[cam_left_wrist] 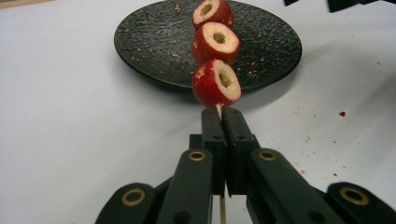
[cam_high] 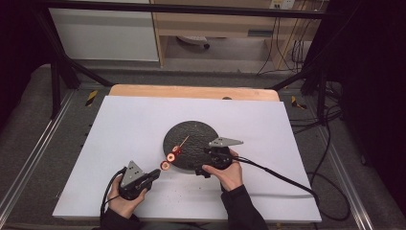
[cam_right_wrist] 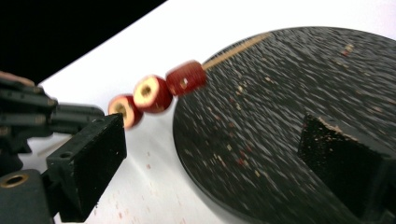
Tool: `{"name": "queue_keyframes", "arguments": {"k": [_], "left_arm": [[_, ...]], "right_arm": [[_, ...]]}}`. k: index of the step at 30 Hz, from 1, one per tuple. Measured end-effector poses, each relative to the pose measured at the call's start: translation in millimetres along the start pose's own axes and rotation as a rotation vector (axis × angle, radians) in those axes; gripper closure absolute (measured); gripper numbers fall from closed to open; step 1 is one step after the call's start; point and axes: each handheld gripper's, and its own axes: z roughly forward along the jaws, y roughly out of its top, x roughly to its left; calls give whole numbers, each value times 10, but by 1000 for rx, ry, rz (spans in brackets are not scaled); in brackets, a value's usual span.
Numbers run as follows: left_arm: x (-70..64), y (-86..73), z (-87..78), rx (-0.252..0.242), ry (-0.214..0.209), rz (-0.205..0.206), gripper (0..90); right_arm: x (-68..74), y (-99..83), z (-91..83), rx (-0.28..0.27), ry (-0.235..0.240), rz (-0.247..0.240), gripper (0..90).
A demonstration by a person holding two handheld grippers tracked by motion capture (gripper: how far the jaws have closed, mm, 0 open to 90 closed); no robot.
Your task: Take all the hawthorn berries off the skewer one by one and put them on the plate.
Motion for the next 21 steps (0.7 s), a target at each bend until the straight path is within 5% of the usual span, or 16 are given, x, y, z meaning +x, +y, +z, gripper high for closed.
{"name": "queue_keyframes", "arguments": {"k": [21], "left_arm": [[-65,15,-8,-14,-7,16,884]], "right_arm": [[38,152,346,-67,48,151,379]]}}
